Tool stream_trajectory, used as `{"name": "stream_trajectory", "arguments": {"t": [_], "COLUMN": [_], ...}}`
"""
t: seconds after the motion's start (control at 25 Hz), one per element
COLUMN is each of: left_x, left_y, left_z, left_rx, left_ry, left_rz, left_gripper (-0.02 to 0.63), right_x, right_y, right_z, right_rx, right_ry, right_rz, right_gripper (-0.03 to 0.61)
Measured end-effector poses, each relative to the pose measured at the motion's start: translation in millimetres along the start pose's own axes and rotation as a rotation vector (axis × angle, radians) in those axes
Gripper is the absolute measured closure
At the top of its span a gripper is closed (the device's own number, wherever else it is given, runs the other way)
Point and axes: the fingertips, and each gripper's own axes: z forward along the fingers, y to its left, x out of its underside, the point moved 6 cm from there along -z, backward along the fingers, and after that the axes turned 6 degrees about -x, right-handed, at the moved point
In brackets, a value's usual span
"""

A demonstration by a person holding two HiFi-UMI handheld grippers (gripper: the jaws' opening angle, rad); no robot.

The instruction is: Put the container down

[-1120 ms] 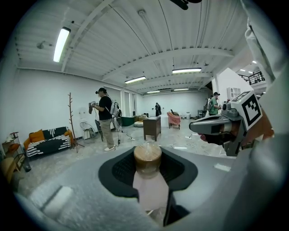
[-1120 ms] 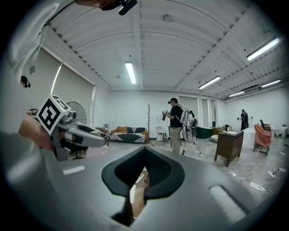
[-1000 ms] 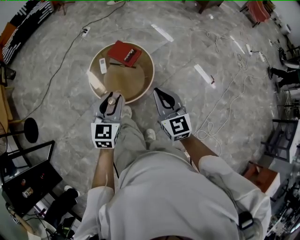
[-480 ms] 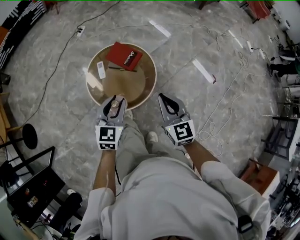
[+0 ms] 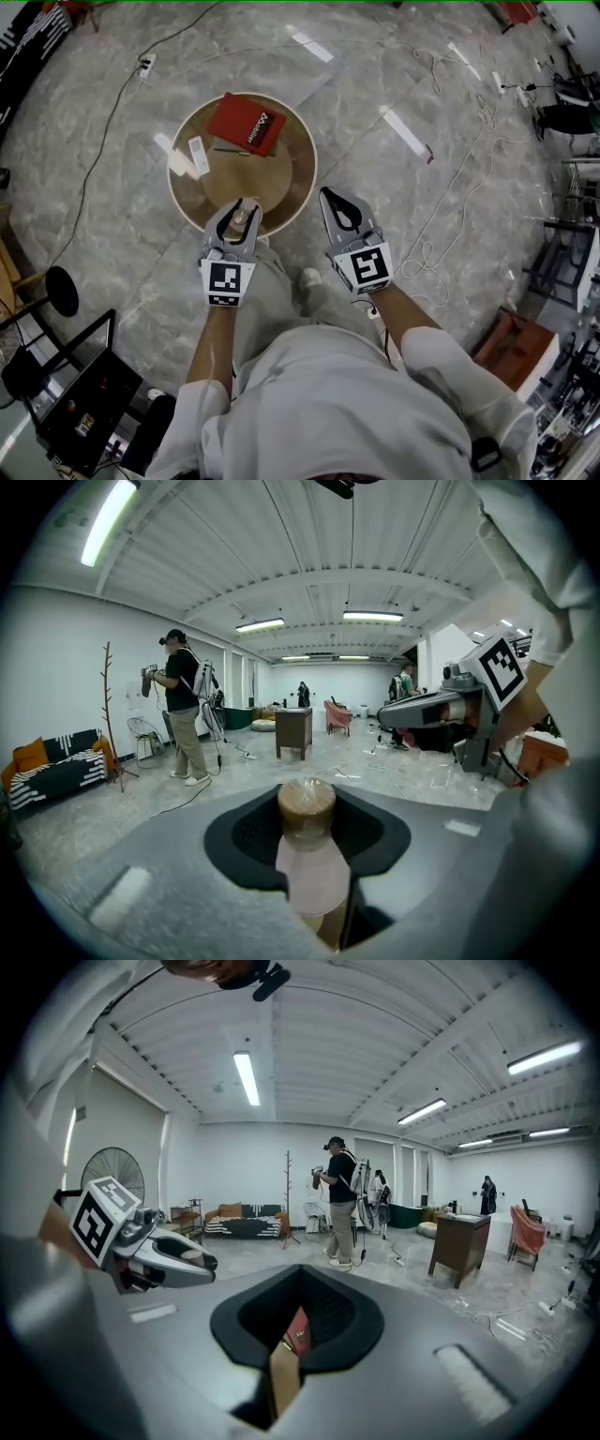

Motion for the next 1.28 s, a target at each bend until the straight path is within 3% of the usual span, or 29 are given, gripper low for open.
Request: {"name": "stream_trajectory", "arguments": {"t": [0.32, 0.76, 1.28], "left_x": [31, 121, 240], "left_y": [12, 18, 11], "left_z": [55, 132, 187], "left_rx": [0.023, -0.087, -0.096], "left_ry": [-0.003, -0.015, 0.016], "left_rz": [0.013, 0.004, 0.002], "left_gripper": [0.486, 0.486, 0.486], "right_x": [20, 121, 231], "right_y": [-30, -53, -53], "right_z": [50, 109, 152], "right_rx": [0.018, -0.082, -0.116], "right_ry": [-0.041, -0.073, -0.050], "right_rz": [-0.012, 0.011, 0.019], "right_gripper": [0.577, 0.577, 0.577]}}
